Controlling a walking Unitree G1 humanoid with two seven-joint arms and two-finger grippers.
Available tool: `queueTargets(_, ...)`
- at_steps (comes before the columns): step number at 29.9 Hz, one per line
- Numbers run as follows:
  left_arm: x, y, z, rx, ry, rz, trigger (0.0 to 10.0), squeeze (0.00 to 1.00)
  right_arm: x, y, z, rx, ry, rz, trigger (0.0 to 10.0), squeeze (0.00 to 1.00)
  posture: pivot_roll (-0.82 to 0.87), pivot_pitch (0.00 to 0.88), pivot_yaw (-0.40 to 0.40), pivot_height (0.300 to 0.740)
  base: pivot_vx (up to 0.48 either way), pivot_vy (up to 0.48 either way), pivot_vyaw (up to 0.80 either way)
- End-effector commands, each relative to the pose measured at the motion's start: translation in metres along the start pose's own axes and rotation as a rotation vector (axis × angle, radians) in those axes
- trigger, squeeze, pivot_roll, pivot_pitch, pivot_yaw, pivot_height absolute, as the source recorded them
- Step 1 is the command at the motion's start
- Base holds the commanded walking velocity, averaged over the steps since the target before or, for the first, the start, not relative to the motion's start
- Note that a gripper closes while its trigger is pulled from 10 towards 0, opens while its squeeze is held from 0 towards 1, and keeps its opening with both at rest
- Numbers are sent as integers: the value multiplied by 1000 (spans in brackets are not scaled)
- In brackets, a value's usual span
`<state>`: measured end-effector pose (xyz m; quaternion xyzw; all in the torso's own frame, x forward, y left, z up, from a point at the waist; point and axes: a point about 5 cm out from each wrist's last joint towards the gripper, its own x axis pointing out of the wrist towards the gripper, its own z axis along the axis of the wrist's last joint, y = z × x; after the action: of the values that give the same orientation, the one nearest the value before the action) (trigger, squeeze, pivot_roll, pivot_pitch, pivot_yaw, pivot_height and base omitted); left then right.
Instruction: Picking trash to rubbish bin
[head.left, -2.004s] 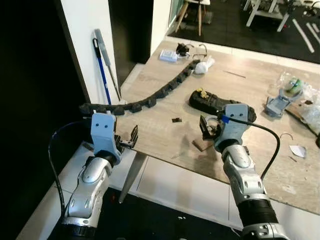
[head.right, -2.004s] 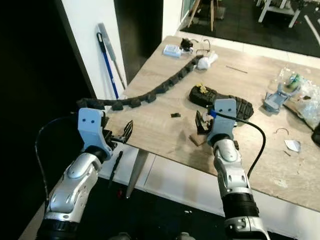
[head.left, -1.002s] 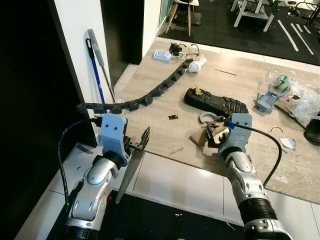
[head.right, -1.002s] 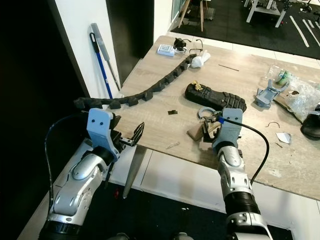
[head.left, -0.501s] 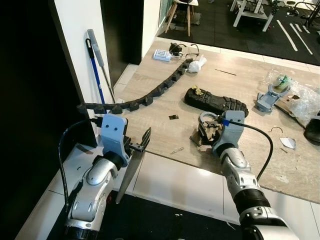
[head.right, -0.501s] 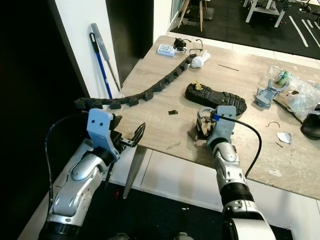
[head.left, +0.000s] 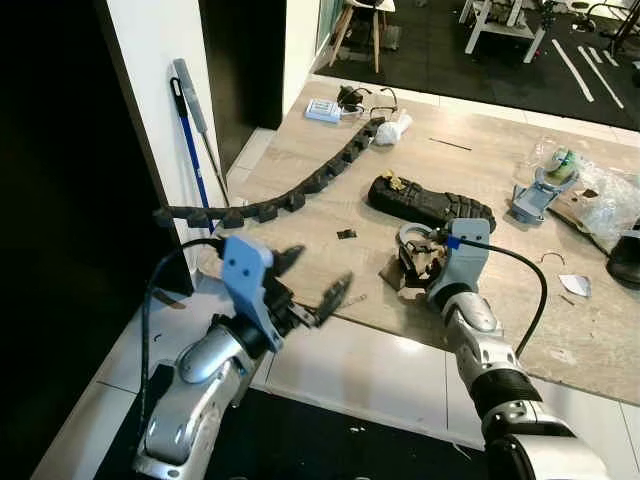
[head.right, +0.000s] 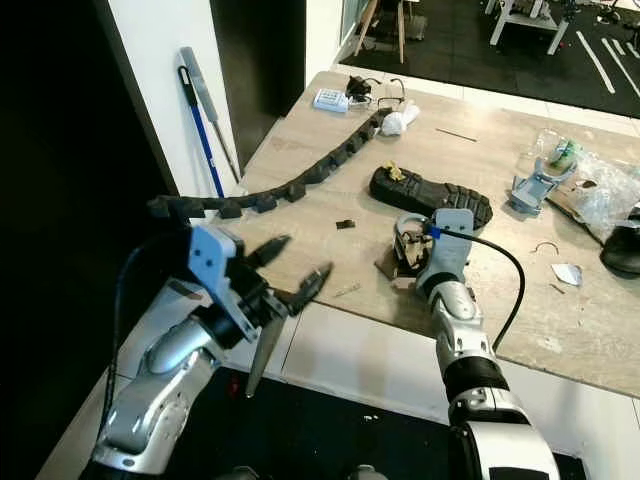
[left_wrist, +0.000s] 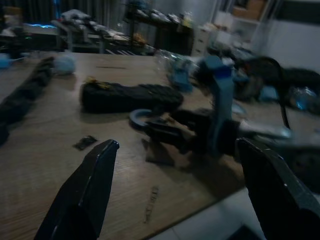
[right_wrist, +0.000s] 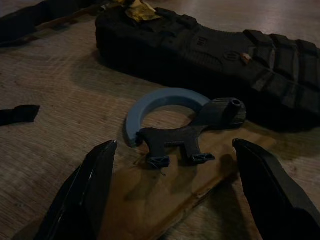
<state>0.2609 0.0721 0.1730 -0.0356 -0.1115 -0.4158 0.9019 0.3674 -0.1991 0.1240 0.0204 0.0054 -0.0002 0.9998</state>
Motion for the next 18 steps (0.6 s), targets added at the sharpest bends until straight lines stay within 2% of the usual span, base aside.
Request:
queueTargets(1,-1,-5,-3,89,46,-41,10000,0,-3,-7,-8,-4,36,-20,10000,0,29,121,-29,740,0,0,0)
queueTargets(3,-1,-4,-5,130,67,-48,10000,0,-3,-7,-9,-5,36,-20,10000,0,29,120,-29,740,0,0,0)
queueTargets(9,-1,-1,-5,123,71,-47,10000,0,-2,-6,-9,-5,39,-15,10000,0,29,120,-29,740,0,0,0)
queueTargets(10,-2,-1,-6,128,80,-51,10000,0,-2,-5,-10,-4,45,-12,7451,0,28,120,-28,740,0,0,0)
queueTargets(11,-2,-1,-6,128,80,-51,10000,0,-2,-5,-10,-4,45,-12,7451,0,28,120,-28,740,0,0,0)
queueTargets(13,-3,-1,-6,131,84,-52,10000,0,-2,-5,-10,-3,47,-11,980,0,28,120,-28,740,0,0,0)
queueTargets(14,-3,-1,-6,131,84,-52,10000,0,-2,-5,-10,-3,47,-11,980,0,28,120,-28,740,0,0,0)
queueTargets(15,-3,-1,-7,132,86,-52,10000,0,-2,-5,-10,-3,47,-10,0,0,28,120,-28,740,0,0,0)
queueTargets(18,-3,-2,-8,132,91,-53,10000,0,-2,-5,-11,0,48,-10,0,0,28,119,-30,740,0,0,0)
